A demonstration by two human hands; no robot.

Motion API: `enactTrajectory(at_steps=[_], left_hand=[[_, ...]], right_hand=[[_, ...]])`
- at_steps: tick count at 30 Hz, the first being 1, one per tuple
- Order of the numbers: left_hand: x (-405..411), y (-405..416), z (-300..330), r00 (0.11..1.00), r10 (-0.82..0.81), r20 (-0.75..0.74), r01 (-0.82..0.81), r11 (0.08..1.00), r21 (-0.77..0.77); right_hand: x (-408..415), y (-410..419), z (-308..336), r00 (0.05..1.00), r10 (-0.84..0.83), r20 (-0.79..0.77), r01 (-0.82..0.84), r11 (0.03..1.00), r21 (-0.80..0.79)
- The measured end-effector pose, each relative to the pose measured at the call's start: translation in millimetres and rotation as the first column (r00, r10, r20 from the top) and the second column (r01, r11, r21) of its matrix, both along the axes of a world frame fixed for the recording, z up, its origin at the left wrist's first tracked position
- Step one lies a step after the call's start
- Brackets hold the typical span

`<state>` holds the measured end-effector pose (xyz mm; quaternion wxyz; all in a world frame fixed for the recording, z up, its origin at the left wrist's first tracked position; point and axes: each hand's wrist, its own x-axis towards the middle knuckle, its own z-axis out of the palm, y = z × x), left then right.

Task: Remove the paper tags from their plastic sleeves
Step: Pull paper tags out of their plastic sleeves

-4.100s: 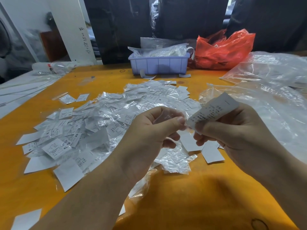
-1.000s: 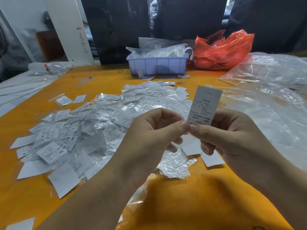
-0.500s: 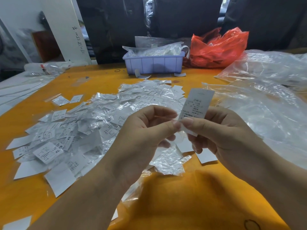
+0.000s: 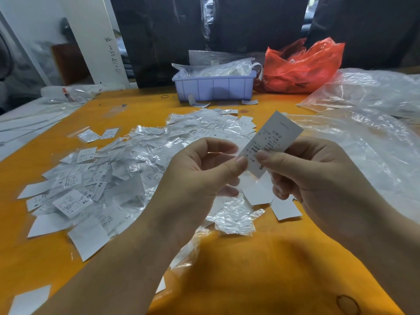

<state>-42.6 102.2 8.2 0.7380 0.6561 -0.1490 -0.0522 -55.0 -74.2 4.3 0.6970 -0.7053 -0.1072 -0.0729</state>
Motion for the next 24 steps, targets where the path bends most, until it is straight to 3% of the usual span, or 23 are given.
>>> enactTrajectory(at_steps=[18,24], left_hand=[[-2.0,4.5,1.1,1.0,0.006,0.022,-0.006,0.999,0.035],[-2.2,5.2,3.3,1.0,-0.012,0.012,0.012,1.0,0.017]], right_hand=[[-1.2,2.9,-0.1,0.998,0.061,-0.007,-0.061,0.995,0.082],[-2.5,0.2,3.3,0.996,0.093,0.012,-0.093,0.995,0.022]])
